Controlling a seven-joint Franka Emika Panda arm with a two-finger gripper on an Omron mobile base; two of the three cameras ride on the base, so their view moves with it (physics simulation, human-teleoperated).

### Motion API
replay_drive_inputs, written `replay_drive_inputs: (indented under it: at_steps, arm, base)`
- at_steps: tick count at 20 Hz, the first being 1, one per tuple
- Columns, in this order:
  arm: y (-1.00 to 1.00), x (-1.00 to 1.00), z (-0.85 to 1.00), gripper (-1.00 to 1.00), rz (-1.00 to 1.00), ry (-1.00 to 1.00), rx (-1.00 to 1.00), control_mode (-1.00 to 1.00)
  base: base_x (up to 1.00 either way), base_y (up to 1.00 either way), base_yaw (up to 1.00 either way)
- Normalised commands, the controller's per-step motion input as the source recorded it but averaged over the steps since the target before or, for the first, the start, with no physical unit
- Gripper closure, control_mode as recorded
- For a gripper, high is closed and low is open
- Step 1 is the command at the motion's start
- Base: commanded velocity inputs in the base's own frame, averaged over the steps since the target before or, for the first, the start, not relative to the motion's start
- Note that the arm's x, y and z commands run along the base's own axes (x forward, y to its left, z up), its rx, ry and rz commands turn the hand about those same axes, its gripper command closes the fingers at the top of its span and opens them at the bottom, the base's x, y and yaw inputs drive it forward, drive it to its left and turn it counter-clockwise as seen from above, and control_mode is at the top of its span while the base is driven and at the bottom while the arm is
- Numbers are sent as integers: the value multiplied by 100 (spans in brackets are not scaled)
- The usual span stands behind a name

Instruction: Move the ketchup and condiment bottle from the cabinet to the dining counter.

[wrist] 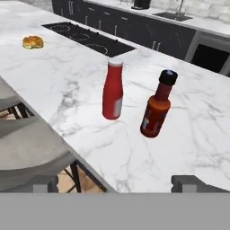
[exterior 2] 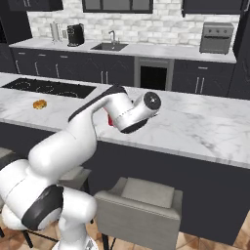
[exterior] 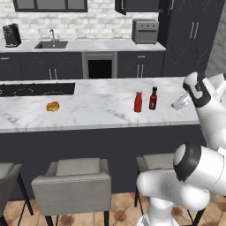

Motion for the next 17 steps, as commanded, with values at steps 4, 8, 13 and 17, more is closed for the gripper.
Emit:
replay_drive_inputs:
  at_steps: [4,8,13,17]
  arm:
    - [18,-60,18,-100,-19,3,0,-100]
    - [21,-57,17,-100,-21,8,0,-100]
    - [24,-59,13,-100,-23,8,1,-100]
    - [23,-56,16,-100,-26,11,6,-100]
  base:
    - [0,0,0]
    - [0,0,0]
    - [0,0,0]
    - [0,0,0]
